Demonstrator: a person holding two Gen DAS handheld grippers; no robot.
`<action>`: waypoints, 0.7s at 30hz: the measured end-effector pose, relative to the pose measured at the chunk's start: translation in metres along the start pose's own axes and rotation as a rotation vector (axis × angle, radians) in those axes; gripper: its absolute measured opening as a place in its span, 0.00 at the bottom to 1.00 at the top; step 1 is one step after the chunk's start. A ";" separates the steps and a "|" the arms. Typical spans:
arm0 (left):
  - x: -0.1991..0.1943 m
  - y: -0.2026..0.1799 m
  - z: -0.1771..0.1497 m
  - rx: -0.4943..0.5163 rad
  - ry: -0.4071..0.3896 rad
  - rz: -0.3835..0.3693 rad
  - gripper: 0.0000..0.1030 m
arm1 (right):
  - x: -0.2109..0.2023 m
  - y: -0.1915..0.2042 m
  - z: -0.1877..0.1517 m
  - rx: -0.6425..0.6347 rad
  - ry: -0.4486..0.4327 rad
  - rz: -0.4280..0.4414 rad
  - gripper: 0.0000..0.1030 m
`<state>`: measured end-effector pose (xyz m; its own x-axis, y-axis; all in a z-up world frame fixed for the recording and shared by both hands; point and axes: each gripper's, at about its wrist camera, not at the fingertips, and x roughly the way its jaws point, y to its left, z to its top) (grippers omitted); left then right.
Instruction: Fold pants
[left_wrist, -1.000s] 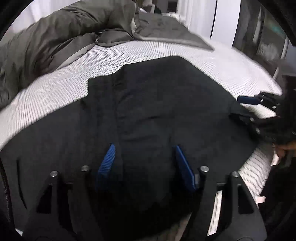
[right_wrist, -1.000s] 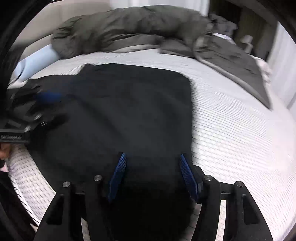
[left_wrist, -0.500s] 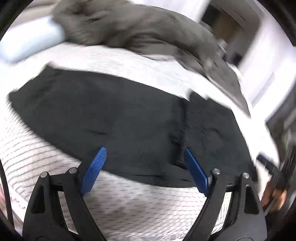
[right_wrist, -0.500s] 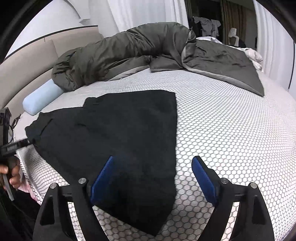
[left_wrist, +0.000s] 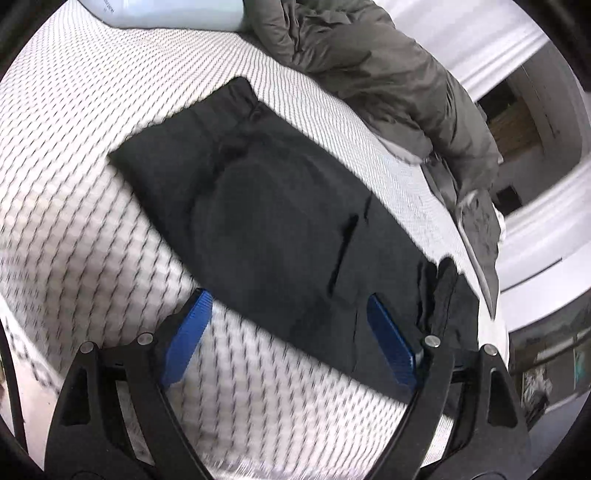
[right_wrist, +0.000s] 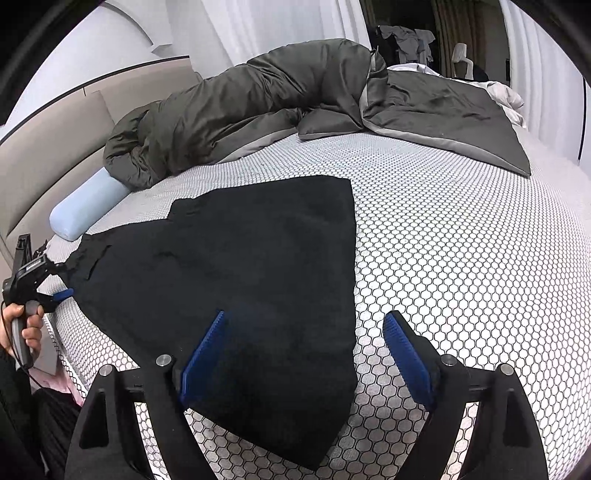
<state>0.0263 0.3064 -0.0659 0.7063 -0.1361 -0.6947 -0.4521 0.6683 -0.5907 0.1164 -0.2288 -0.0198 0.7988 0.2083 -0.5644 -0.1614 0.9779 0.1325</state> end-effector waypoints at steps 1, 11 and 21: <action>-0.008 0.002 -0.012 -0.004 -0.007 -0.017 0.82 | 0.001 0.000 0.000 -0.004 0.004 -0.004 0.85; 0.005 0.006 0.019 -0.064 -0.100 0.044 0.53 | 0.008 0.013 -0.002 -0.050 0.020 0.001 0.85; -0.047 -0.076 0.005 0.174 -0.315 0.056 0.03 | 0.001 0.015 -0.001 -0.067 0.001 -0.001 0.85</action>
<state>0.0301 0.2657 0.0137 0.8283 0.1185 -0.5476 -0.4151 0.7863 -0.4577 0.1143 -0.2139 -0.0187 0.7985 0.2077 -0.5650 -0.1993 0.9769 0.0775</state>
